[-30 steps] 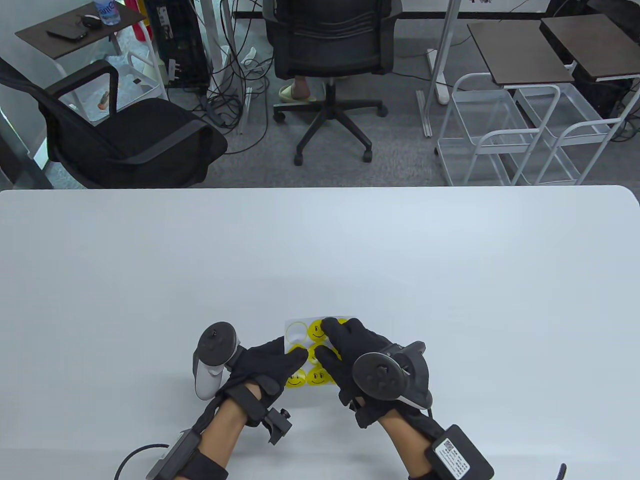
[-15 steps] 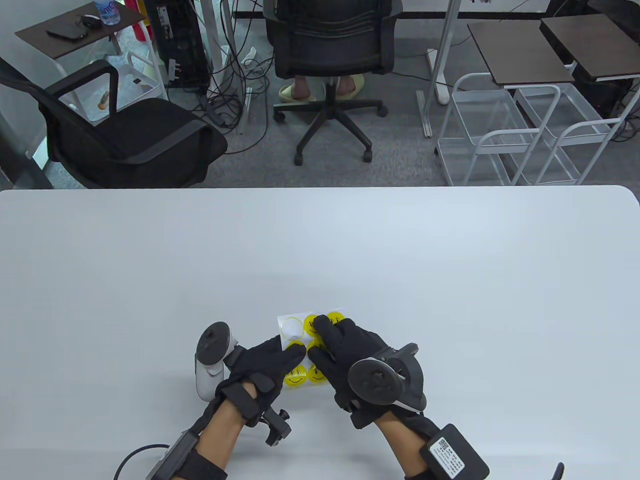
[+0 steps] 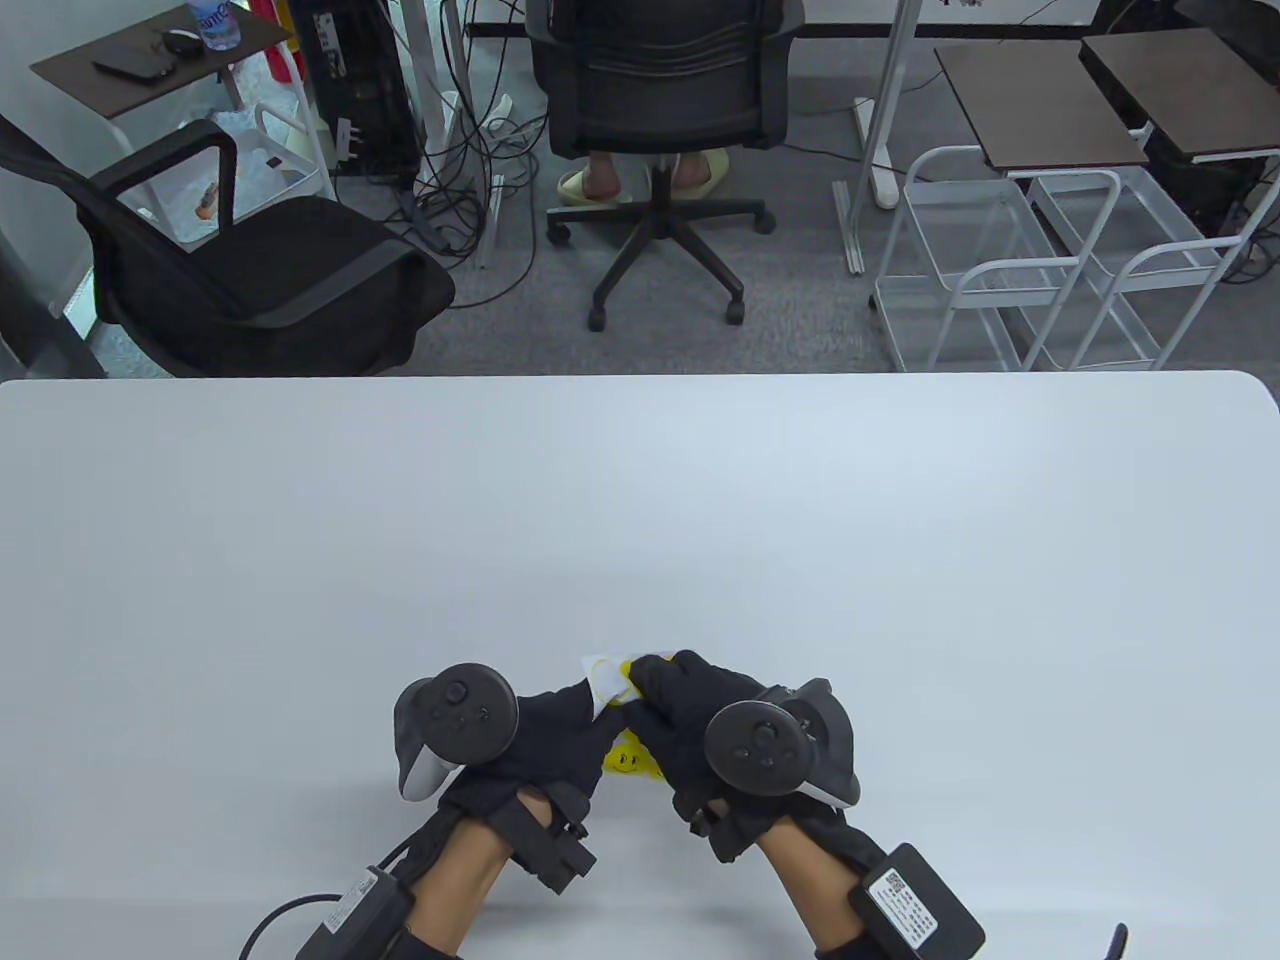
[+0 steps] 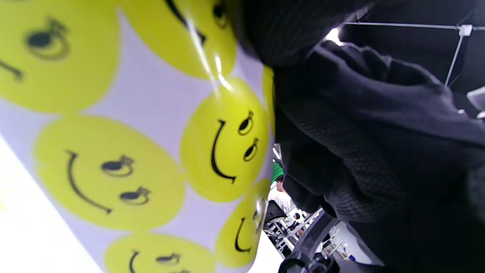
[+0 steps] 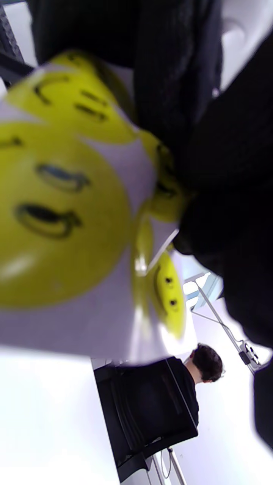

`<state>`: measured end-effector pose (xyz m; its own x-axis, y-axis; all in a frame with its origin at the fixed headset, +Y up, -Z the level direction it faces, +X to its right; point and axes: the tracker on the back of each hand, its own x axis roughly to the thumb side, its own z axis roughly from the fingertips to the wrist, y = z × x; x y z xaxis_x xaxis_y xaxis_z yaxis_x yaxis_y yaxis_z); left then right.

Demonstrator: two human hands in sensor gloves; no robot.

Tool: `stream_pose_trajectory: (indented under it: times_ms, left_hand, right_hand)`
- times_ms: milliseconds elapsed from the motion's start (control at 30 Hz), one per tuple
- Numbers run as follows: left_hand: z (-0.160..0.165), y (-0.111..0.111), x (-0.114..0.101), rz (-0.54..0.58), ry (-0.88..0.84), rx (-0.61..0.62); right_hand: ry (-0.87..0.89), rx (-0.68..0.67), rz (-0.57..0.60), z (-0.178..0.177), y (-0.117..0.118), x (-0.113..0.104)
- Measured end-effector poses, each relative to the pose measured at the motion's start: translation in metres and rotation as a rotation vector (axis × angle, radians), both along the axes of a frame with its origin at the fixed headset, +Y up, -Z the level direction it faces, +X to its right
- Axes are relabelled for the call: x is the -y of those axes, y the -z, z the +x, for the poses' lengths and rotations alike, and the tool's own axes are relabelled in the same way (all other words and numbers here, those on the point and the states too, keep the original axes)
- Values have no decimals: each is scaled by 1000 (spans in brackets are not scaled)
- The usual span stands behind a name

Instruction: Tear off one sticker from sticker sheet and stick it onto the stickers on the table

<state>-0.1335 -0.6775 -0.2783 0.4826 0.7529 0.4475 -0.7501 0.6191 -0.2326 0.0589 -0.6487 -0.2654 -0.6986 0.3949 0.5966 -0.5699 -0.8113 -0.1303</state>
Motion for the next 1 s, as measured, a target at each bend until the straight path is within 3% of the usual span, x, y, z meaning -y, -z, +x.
stream_pose_trajectory:
  times_ms: [167,700,833,1000]
  left_hand:
    - [2,1,2,-23,36,48]
    - [-2,4,9,-98,-72,73]
    - [-8,6,12,-115,-134,56]
    - [-9,8,13,-111,-114,38]
  right_hand:
    - [-27,-62,-6,2,0,4]
    - [-7,-49,128,5,-3,4]
    - [182,-19,-7,18,8,8]
    - [213,64,26,28,9,4]
